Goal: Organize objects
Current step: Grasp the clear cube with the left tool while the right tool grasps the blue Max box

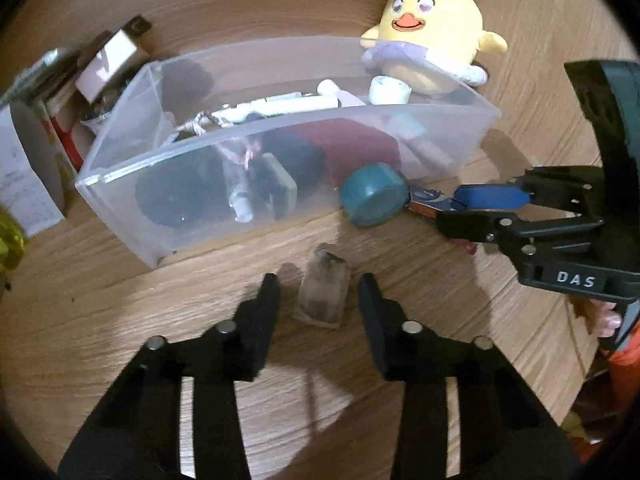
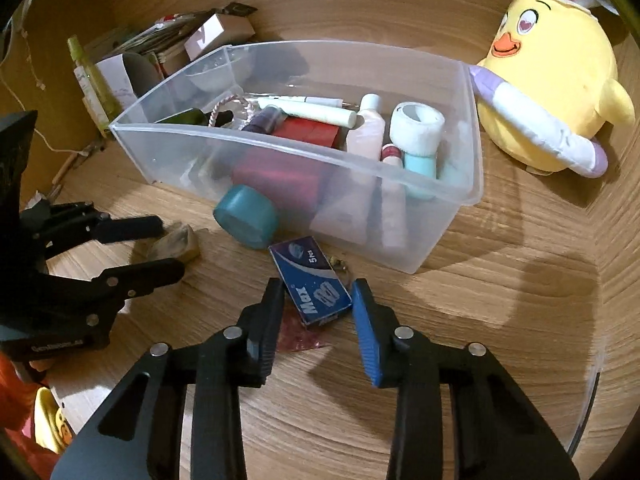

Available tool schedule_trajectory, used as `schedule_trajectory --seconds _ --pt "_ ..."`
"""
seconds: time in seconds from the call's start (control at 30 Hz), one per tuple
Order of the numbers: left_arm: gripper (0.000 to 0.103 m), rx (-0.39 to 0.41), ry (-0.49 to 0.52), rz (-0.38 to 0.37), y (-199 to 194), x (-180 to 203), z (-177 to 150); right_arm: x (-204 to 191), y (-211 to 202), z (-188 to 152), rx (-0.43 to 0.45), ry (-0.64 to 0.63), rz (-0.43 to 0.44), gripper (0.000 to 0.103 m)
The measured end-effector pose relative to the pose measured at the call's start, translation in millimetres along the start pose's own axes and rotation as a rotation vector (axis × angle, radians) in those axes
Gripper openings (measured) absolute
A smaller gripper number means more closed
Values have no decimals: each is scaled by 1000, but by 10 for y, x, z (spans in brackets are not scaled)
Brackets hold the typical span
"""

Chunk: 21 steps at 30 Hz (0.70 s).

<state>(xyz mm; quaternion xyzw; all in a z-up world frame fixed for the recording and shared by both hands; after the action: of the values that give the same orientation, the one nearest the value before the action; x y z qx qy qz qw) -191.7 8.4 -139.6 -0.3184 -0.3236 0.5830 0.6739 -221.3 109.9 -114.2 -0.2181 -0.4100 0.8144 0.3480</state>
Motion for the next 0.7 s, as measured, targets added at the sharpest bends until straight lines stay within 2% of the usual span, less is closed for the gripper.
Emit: schedule_trajectory --seconds 0.07,0.13,0.4,0.7 --pt "25 2 16 4 -1 23 -6 -14 -29 -13 9 -3 -9 28" --pt "23 5 26 1 -8 44 -15 -24 -77 -39 19 1 -7 27" --pt "23 37 5 -3 -148 9 -46 -15 -357 -185 67 45 12 26" --pt "23 133 -44 -9 -549 -83 42 27 -864 -95 192 80 8 26"
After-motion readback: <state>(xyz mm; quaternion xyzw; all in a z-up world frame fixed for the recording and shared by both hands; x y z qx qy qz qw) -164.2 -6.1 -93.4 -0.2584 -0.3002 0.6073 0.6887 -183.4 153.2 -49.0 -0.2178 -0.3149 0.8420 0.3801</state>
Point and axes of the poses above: each gripper's, at about its wrist camera, not at the fingertips, and y roughly the way its jaws point, x to its right, z to its top, the point moved 8 cm from there along y, roughly the way its jaws point, and after that the axes turned 1 degree about -z, right-handed, at the moved point
